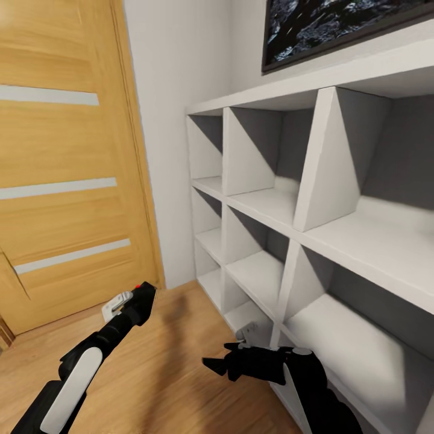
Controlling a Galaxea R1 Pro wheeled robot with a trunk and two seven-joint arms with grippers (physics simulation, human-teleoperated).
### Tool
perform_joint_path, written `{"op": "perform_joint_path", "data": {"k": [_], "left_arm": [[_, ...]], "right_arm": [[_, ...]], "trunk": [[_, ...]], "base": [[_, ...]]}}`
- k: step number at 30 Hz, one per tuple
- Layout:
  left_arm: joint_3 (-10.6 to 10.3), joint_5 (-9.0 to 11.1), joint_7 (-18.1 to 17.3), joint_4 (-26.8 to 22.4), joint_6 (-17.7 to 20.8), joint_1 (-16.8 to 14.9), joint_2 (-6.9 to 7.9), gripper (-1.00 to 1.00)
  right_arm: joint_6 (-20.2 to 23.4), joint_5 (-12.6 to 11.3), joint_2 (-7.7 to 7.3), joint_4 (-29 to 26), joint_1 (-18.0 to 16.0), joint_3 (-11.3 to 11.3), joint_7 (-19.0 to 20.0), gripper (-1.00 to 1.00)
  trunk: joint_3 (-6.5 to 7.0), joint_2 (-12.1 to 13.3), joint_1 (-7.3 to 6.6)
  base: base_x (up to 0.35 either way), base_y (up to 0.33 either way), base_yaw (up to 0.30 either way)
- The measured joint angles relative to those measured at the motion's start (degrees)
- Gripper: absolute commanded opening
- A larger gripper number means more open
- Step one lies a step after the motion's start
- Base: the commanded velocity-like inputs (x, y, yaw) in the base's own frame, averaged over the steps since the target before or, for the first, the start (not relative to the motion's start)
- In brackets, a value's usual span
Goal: Attach the digital camera to the camera tripod in the bedroom.
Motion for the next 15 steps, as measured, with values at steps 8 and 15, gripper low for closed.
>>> {"op": "perform_joint_path", "data": {"k": [8,15], "left_arm": [[0.00,0.00,0.02,0.04,0.00,0.00,0.00,-1.00],[0.00,-0.05,0.03,0.07,0.00,0.00,0.03,-1.00]], "right_arm": [[0.00,0.02,0.10,0.00,0.00,0.07,0.00,1.00],[0.00,0.03,0.04,0.00,0.00,0.09,0.00,1.00]], "trunk": [[1.44,3.21,-1.76],[2.69,6.02,-3.30]], "base": [[0.000,0.000,0.269],[0.000,0.000,0.269]]}}
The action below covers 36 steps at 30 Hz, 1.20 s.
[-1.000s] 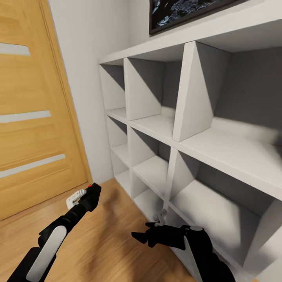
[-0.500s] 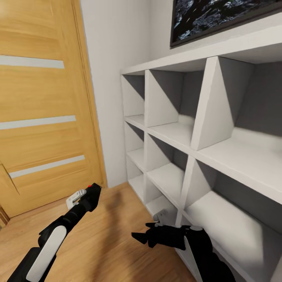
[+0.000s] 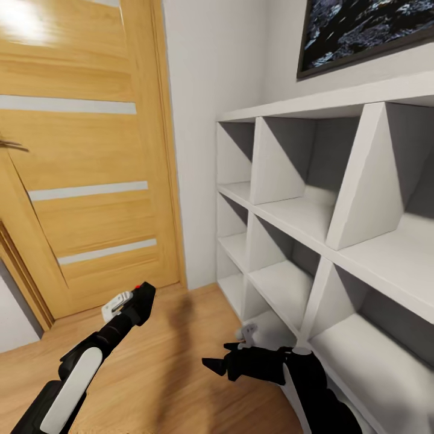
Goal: Attach the digital camera to the camera tripod in the bedroom.
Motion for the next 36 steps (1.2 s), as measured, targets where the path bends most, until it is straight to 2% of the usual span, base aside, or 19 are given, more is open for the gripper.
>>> {"op": "perform_joint_path", "data": {"k": [11,23,36], "left_arm": [[-0.01,0.02,0.02,0.03,0.00,-0.01,0.00,-1.00],[-0.02,0.00,0.04,0.08,-0.01,-0.02,0.00,-1.00],[-0.02,0.01,0.04,0.06,-0.08,-0.01,0.01,-1.00]], "right_arm": [[-0.04,-0.11,-0.13,0.01,0.01,0.08,0.04,1.00],[-0.58,-0.37,0.27,0.74,0.01,0.16,0.01,1.00],[-0.79,-0.18,-0.09,0.71,0.01,0.09,0.09,1.00]], "trunk": [[1.97,4.41,-2.42],[4.13,9.23,-5.05],[6.46,14.44,-7.91]], "base": [[0.000,0.000,0.228],[0.000,0.000,0.021],[0.000,0.000,0.000]]}}
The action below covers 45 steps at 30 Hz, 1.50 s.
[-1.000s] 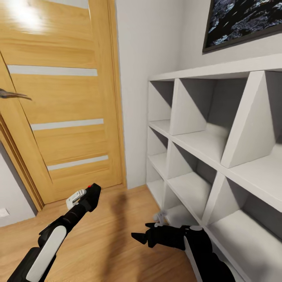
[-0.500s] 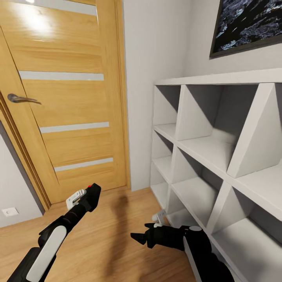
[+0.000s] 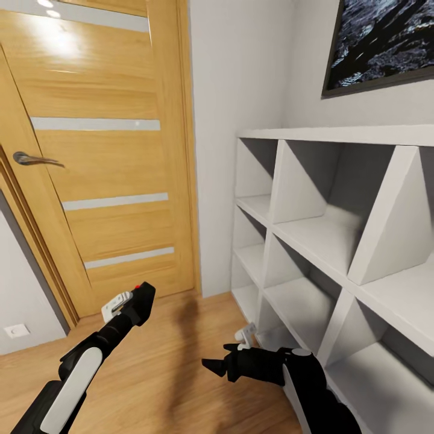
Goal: Attach the digital camera to the camera tripod in the bedroom.
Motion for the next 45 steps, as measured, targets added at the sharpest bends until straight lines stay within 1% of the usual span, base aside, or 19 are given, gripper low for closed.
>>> {"op": "perform_joint_path", "data": {"k": [6,45], "left_arm": [[0.00,0.00,0.00,0.01,-0.01,0.00,-0.02,-1.00],[0.00,0.02,0.00,0.01,0.07,0.00,-0.04,-1.00]], "right_arm": [[0.38,0.07,-0.21,-0.25,0.00,-0.05,0.02,1.00],[0.12,-0.02,-0.07,-0.37,0.00,-0.29,0.14,1.00]], "trunk": [[1.08,2.41,-1.32],[8.08,18.05,-9.89]], "base": [[0.000,0.000,0.000],[0.000,0.000,0.000]]}}
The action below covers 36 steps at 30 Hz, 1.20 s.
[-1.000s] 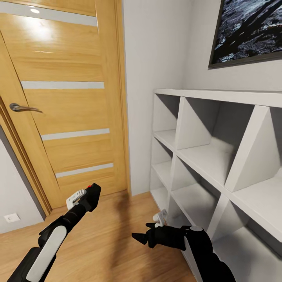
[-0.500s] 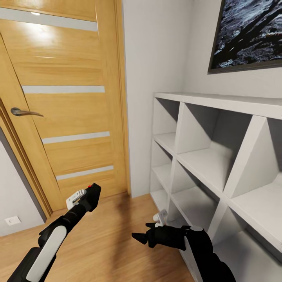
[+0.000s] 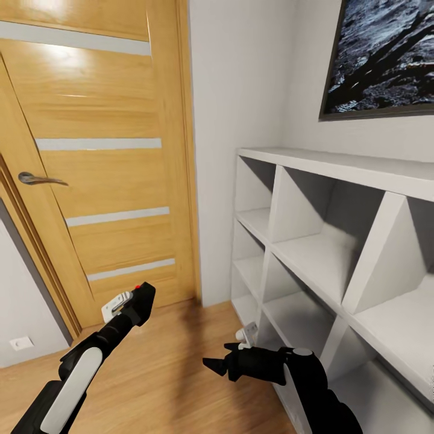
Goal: Attach the digital camera to the camera tripod in the bedroom.
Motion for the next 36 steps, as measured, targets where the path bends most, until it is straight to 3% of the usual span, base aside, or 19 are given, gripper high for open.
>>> {"op": "perform_joint_path", "data": {"k": [22,36], "left_arm": [[0.00,0.00,0.00,0.08,0.00,0.01,0.00,-1.00],[0.02,0.01,0.00,0.07,-0.03,0.02,0.01,-1.00]], "right_arm": [[0.42,0.11,-0.46,-0.33,0.00,-0.14,0.01,1.00],[0.16,0.20,-0.50,-0.25,-0.01,0.14,-0.05,1.00]], "trunk": [[3.95,8.83,-4.83],[6.46,14.44,-7.91]], "base": [[0.000,0.000,0.007],[0.000,0.000,0.248]]}}
